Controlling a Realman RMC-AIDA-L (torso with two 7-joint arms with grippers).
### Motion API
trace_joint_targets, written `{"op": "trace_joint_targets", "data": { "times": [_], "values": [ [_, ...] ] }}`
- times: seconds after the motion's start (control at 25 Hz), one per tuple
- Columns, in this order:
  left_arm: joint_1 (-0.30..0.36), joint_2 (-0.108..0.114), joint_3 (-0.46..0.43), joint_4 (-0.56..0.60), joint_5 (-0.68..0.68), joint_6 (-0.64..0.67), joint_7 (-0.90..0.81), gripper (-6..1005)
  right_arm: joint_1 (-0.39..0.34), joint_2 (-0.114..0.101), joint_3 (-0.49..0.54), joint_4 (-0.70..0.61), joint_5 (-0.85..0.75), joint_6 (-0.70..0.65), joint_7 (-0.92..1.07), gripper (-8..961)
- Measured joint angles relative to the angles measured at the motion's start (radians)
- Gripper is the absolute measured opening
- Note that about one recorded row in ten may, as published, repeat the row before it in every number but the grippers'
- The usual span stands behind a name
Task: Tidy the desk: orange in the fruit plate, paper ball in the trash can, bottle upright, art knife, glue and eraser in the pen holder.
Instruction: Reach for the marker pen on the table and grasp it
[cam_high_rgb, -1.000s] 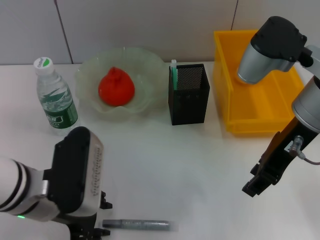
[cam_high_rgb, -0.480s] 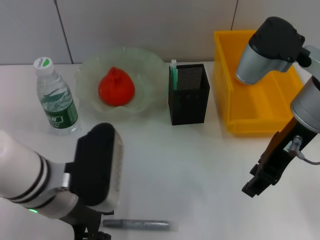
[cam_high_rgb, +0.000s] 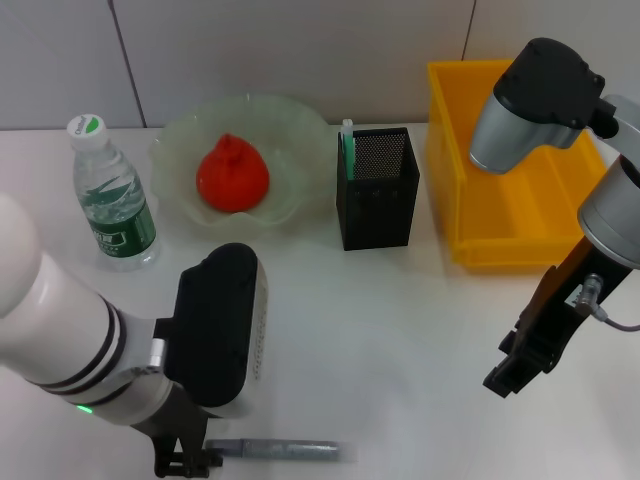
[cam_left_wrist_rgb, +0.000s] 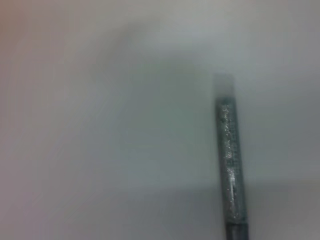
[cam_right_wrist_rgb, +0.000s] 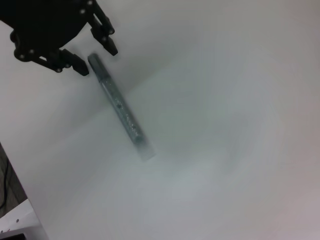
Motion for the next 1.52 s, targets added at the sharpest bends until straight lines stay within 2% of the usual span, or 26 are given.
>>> {"op": "trace_joint_targets", "data": {
  "times": [0.44,0.6,0.84,1.0,1.36,1.52],
  "values": [
    [-0.028,-0.001,0.025,-0.014,0.003,0.005,-0.025,453,0.0,0.0,0.006,0.002,-0.003,-0.004,-0.024,466],
    [-0.037,-0.001,0.026,-0.025,0.004,0.007,-0.032,451,-0.013,0.0,0.007,0.002,0.002,-0.009,-0.11,466],
    [-0.041,-0.002,0.026,-0.029,0.004,0.008,-0.042,385,-0.045,0.004,0.015,0.001,0.008,-0.018,-0.243,466],
    [-0.05,-0.002,0.028,-0.029,0.003,0.019,-0.053,387,-0.05,0.003,0.031,0.001,0.026,-0.021,-0.28,466],
    [-0.065,-0.003,0.048,-0.029,0.003,0.032,-0.075,356,-0.052,0.002,0.031,0.003,0.031,-0.024,-0.286,465],
    [-0.066,-0.004,0.052,-0.03,0.006,0.029,-0.076,297,-0.055,0.002,0.032,0.002,0.031,-0.024,-0.285,465]
  ]
}}
